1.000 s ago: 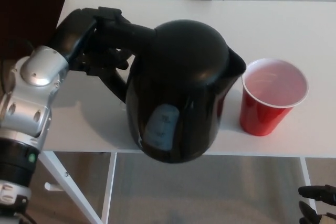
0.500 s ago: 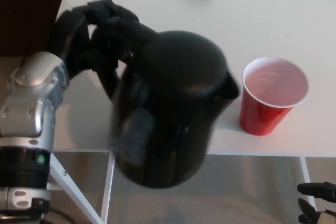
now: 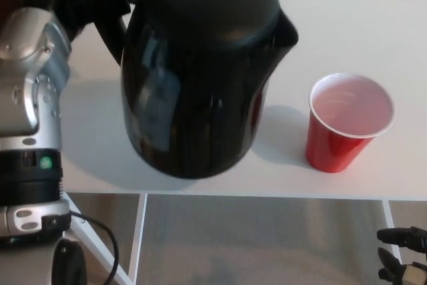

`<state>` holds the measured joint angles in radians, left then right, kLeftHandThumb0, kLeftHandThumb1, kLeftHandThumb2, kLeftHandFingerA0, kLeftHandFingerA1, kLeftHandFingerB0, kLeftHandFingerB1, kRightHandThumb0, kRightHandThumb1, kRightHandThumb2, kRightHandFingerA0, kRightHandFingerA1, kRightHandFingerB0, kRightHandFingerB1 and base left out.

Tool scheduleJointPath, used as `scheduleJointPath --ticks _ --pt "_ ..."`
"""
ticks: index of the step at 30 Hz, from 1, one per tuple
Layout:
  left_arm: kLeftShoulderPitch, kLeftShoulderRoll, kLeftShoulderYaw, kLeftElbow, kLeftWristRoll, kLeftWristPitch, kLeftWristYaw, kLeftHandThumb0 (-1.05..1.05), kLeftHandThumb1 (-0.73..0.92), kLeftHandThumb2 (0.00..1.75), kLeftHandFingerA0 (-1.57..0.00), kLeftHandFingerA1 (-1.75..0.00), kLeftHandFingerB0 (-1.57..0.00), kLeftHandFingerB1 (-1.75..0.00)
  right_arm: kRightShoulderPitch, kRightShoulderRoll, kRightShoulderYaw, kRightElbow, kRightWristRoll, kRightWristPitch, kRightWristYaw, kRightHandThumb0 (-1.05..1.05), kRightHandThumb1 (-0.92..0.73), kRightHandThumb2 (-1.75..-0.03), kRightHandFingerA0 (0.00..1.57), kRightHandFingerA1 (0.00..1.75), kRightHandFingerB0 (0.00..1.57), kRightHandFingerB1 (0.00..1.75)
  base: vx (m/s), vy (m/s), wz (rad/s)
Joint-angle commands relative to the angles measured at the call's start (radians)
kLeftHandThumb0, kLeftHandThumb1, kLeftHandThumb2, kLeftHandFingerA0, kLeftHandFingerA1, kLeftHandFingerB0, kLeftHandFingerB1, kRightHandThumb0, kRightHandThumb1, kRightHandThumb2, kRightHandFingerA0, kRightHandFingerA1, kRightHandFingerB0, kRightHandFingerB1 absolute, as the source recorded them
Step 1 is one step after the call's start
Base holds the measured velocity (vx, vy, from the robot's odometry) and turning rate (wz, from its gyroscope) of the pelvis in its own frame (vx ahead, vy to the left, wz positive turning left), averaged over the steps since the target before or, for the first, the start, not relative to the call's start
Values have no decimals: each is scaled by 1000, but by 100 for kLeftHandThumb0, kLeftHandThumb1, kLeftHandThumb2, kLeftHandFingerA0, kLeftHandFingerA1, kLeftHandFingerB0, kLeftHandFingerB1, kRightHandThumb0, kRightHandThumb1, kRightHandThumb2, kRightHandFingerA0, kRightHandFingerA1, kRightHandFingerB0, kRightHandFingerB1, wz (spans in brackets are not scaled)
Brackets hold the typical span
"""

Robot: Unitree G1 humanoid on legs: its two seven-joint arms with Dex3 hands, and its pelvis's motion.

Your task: The robot walk towards a table in front and uses its left hand to pick up the pot from the base and pour water to the cup on the right hand side

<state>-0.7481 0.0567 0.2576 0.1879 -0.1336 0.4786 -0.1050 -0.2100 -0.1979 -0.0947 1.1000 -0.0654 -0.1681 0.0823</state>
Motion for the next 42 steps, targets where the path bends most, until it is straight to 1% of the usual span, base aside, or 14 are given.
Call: scheduleJointPath --ticks 1,10,11,16,21,23,24,25,26,27,30,32,41,42 --pt "-45 21 -62 -30 86 -29 115 -13 77 69 -96 -150 -77 -116 -6 -11 4 0 4 16 1 -43 -57 -78 63 92 48 75 0 0 0" --pt "-71 106 -337 -11 389 -185 254 -11 77 65 -99 -143 -83 -99 -20 -7 18 -8 -8 23 -7 -46 -57 -78 57 88 43 68 0 0 0" --pt "-84 112 -378 -9 434 -189 282 -14 78 64 -89 -152 -79 -119 -23 -8 17 -6 -5 17 -1 -47 -56 -78 59 89 44 68 0 0 0" --pt "-105 121 -446 -21 494 -162 314 -16 77 63 -83 -157 -80 -118 -30 -11 26 -3 -11 22 -1 -47 -58 -75 61 86 45 66 0 0 0" --pt "-122 141 -528 -56 574 -133 322 -20 74 61 -78 -169 -81 -98 -41 -11 37 1 -16 30 -6 -46 -60 -75 61 88 46 69 0 0 0" --pt "-129 146 -557 -65 605 -137 336 -19 78 63 -77 -175 -61 -150 -44 -13 41 4 -18 31 -3 -47 -60 -76 59 86 46 71 0 0 0" --pt "-130 146 -563 -68 611 -135 339 -19 78 63 -77 -175 -61 -150 -43 -13 42 3 -17 29 -1 -47 -60 -76 59 86 46 71 0 0 0" --pt "-135 147 -569 -70 617 -132 338 -35 59 90 -109 -137 -72 -115 -42 -14 44 2 -18 28 -1 -49 -60 -76 61 86 47 71 0 0 0" --pt "-140 149 -576 -71 624 -128 338 -35 59 90 -109 -137 -72 -115 -42 -16 46 1 -19 27 -1 -49 -60 -76 61 86 47 71 0 0 0" --pt "-144 149 -580 -73 629 -124 337 -24 74 61 -80 -175 -71 -122 -42 -17 47 1 -19 26 1 -49 -60 -77 60 86 46 72 0 0 0" --pt "-146 154 -581 -79 632 -126 334 -27 75 61 -78 -175 -73 -116 -42 -17 51 2 -18 31 -3 -48 -59 -76 61 87 47 72 0 0 0" --pt "-150 154 -570 -75 625 -144 339 -20 77 62 -80 -172 -67 -137 -40 -19 53 -1 -19 28 -2 -47 -59 -76 61 87 47 72 0 0 0" --pt "-178 151 -544 -76 642 -139 323 -24 73 60 -78 -175 -72 -121 -37 -19 56 15 -17 23 0 -49 -58 -77 62 88 48 72 0 0 0" --pt "-193 150 -546 -83 654 -119 314 -13 74 63 -92 -174 -68 -147 -34 -17 50 17 -8 18 8 -48 -57 -78 63 92 46 72 0 0 0"
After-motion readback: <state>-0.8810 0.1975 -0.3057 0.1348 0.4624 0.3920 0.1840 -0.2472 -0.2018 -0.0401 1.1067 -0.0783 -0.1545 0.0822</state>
